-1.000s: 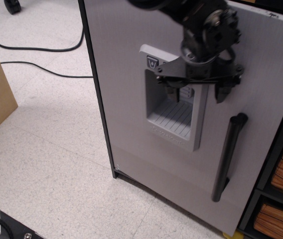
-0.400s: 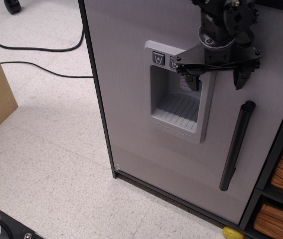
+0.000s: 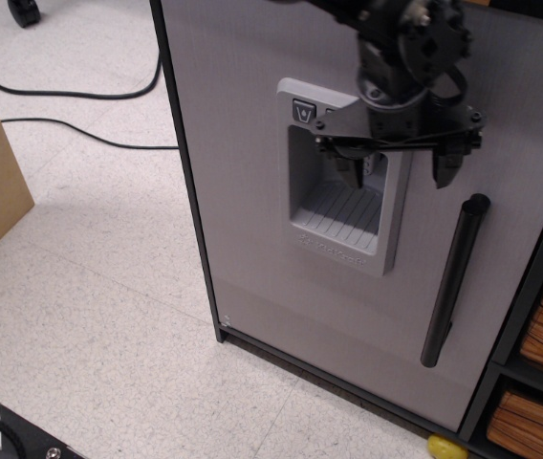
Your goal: Close fridge
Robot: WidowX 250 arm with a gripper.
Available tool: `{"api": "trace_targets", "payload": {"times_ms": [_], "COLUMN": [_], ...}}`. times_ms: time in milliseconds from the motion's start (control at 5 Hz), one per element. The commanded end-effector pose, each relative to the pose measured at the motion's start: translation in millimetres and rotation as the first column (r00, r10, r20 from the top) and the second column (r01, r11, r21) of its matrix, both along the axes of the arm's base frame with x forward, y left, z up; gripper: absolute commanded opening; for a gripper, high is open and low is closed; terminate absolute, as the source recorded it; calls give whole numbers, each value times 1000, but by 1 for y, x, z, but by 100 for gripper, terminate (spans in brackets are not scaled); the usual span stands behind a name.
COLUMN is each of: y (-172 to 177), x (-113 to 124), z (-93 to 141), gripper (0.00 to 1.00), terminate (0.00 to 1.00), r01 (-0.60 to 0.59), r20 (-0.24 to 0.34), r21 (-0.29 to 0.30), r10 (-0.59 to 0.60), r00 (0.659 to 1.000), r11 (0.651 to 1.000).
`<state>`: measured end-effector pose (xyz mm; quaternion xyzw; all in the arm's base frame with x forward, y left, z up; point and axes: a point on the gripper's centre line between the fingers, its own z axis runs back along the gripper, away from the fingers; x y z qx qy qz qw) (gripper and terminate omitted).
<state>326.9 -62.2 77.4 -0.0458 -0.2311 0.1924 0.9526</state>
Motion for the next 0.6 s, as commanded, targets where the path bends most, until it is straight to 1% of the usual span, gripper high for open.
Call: {"api": "trace_targets", "payload": {"times_ms": [0,200,400], "y": [23,23,23], "x": [-35,-35,-35], "z": [24,24,24], "gripper": [100,100,100], "terminate": [0,0,100], "r01": [39,39,39], "r20": [-22,-22,-22], "r21": [11,11,11], "r10": [-38,-38,-38], "r00": [999,999,999], "r11": [999,999,999]}}
